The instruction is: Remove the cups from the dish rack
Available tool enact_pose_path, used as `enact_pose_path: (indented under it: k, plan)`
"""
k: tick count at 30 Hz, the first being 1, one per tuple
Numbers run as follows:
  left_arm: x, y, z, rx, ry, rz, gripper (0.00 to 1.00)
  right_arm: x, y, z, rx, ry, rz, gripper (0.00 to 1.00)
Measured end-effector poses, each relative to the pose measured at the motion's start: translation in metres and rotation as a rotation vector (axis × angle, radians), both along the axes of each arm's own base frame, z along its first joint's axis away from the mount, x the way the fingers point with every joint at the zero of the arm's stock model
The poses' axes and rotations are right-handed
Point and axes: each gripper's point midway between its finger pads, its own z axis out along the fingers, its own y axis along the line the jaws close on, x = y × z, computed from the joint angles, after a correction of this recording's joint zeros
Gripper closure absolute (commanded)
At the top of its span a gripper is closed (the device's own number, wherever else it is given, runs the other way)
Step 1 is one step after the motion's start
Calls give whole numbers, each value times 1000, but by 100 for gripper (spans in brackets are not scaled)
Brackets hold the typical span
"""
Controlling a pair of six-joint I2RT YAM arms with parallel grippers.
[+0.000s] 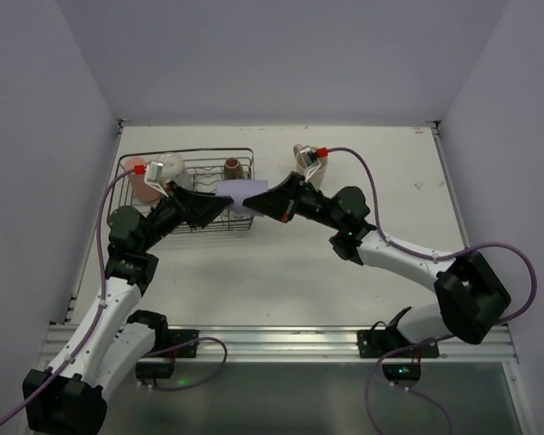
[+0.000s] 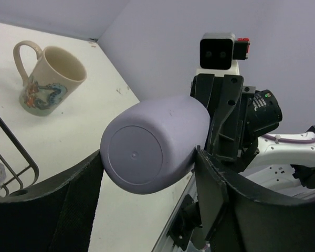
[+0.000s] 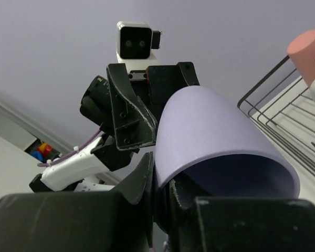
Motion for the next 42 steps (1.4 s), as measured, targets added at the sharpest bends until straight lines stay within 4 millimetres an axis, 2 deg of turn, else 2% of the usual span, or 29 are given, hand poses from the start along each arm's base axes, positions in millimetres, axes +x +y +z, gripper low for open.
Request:
enact_pose_path:
  k: [3,5,7,12,15,17,21,23,24,26,31,35,39,42]
  plan:
    - [1,1,0,22,-12,8,10,-1,-3,6,15,-24,-14,100]
    - [2,1,-1,68,-16,14,4,2,-7,0,-9,-16,-44,100]
    - [6,4,2,121,-29,41,0,10,-15,-6,-53,-11,-94,100]
    - [11,25,24,265,-123,178,0,39,-47,-24,-262,3,-289,100]
    - [10,40,18,350,-147,253,0,68,-81,-18,-427,-12,-449,100]
    - [10,47,9,396,-153,282,0,94,-116,-5,-520,-28,-598,100]
    - [14,55,-35,493,-82,296,0,139,-197,7,-734,0,-883,100]
    - [14,55,-58,531,-34,276,0,157,-225,6,-827,28,-964,100]
    - [13,53,-67,547,-13,260,0,171,-240,-2,-891,55,-1000,100]
    - [12,49,-79,568,9,231,0,190,-257,-22,-981,103,-1022,100]
    - [6,43,-79,590,-21,203,0,229,-283,-103,-1216,282,-954,100]
    - [4,42,-78,599,-33,201,0,248,-284,-156,-1318,380,-847,100]
    - [4,43,-82,613,-24,203,0,252,-276,-194,-1364,436,-743,100]
    - [4,44,-83,617,-20,207,0,252,-271,-211,-1379,464,-690,100]
